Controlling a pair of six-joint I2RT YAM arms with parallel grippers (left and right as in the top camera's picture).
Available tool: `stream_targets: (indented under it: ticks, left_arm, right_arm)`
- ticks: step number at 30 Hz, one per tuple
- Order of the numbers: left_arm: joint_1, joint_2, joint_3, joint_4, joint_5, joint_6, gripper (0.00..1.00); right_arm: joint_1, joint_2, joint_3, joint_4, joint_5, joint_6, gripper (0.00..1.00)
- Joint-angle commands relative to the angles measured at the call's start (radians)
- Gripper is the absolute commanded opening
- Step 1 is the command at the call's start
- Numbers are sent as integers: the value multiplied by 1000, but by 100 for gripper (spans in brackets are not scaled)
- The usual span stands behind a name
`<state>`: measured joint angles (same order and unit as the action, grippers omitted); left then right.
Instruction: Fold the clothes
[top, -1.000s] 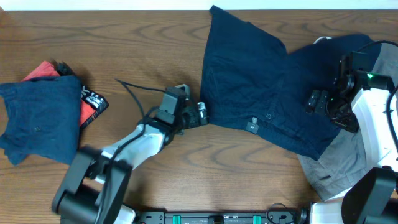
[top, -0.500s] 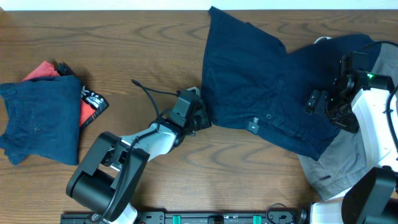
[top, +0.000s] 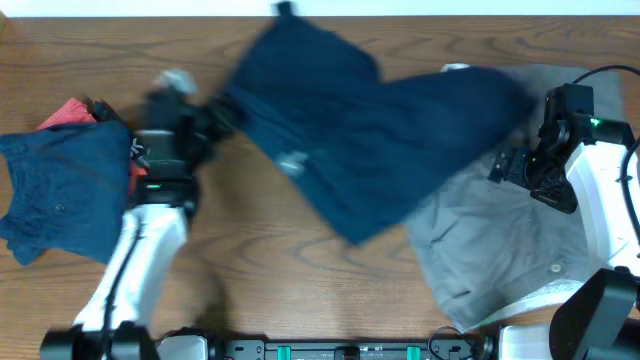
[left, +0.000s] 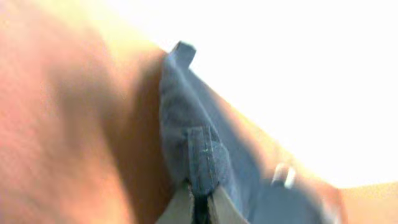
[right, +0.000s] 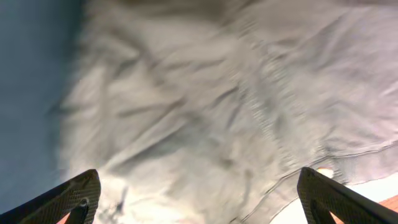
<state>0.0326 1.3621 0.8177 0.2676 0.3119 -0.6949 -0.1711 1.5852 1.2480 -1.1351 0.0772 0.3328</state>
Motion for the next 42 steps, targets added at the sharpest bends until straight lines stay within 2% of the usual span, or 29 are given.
stream_targets:
  ticks: [1,3,4,6,8,9,11,12,13,15,16,20,26,34,35,37,40,42]
  left_arm:
    - [101,-16,33,-32,-27,9,37]
    - [129,-16,33,-131,-27,9,77]
    - [131,-16,33,-194,-27,10,88]
    - [126,-16,33,-316,-14,10,98]
    - [113,-16,32,-425,37,10,98]
    - [104,-16,32,-470,68,10,98]
    - [75,-16,31,-567,130,10,98]
    - [56,-16,30,-605,143,10,98]
    - [31,-15,26,-640,145,11,98]
    - [-27,-15,9,-660,144,31,98]
    - [-61,-15,-2,-659,142,41,98]
    - [-202,-1,-29,-650,74,40,98]
    - [-397,107,-31,-642,41,7,98]
    - [-494,283,-31,-642,47,-142,99]
    - [-494,293,-31,-645,55,-142,90]
    - [-494,303,-31,-662,65,-142,69]
    - [-494,303,-31,-705,65,-141,55]
    - [-494,303,-31,-742,61,-141,49]
  right_arm:
    - [-5,-3,8,-2,0,10,99]
    - [-5,-3,8,-10,-12,-10,99]
    - [-5,-3,8,-10,-33,-38,99]
    - [-5,-1,7,-7,-75,-98,98]
    - [-5,-1,6,-5,-100,-147,91]
    - [-5,-1,6,-2,-114,-174,84]
    - [-3,-1,6,7,-161,-241,63]
    - [1,-1,5,13,-189,-268,56]
    - [6,-1,4,21,-222,-291,46]
    - [22,5,-1,44,-290,-325,16]
    - [33,11,-3,51,-314,-337,10]
    - [93,51,-19,79,-350,-354,6]
    - [214,158,-47,157,-374,-375,7]
    - [324,328,-48,271,-410,-375,6]
    - [327,343,-48,286,-406,-374,2]
    - [326,384,-48,327,-373,-354,1]
    - [301,431,-48,365,-264,-309,1]
    - [273,454,-48,381,-173,-280,2]
